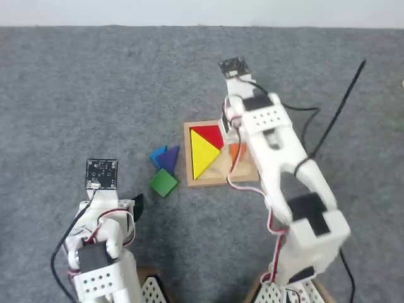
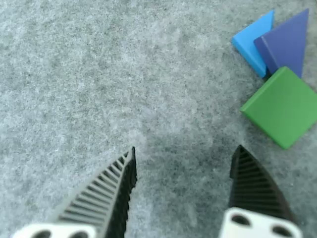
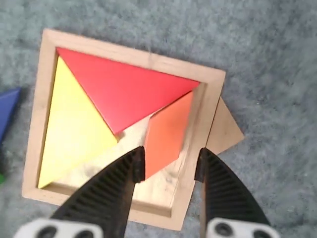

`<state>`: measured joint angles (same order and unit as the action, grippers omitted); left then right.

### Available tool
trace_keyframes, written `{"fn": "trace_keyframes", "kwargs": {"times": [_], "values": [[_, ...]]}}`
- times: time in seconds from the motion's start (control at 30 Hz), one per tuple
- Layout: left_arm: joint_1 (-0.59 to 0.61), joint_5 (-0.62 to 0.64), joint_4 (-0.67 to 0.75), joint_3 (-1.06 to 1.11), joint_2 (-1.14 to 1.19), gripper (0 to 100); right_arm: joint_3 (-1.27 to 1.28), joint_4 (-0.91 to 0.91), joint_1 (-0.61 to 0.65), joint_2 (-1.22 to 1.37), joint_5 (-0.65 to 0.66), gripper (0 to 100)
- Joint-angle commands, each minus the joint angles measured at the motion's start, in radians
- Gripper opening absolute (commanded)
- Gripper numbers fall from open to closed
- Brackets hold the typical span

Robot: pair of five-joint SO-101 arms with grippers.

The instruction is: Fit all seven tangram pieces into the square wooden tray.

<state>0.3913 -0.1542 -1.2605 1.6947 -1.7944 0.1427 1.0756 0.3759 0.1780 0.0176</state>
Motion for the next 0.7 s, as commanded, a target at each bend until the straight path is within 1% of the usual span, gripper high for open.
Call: {"fn": "trace_keyframes", "kwargs": {"times": [0.0,0.13,0.3,0.47,0.67], "values": [[0.000,0.005,-0.003,-0.012,-0.021,30,0.087,-0.090,-0.007,-0.130,0.034,18.2],[0.000,0.005,-0.003,-0.012,-0.021,30,0.114,-0.117,0.015,-0.114,0.034,18.3],[0.000,0.005,-0.003,-0.012,-0.021,30,0.107,-0.150,0.091,-0.050,0.064,19.0],[0.000,0.005,-0.003,-0.012,-0.021,30,0.068,-0.145,0.076,-0.022,0.061,26.9],[0.000,0.005,-0.003,-0.012,-0.021,30,0.061,-0.147,0.079,0.001,0.061,23.5]]}}
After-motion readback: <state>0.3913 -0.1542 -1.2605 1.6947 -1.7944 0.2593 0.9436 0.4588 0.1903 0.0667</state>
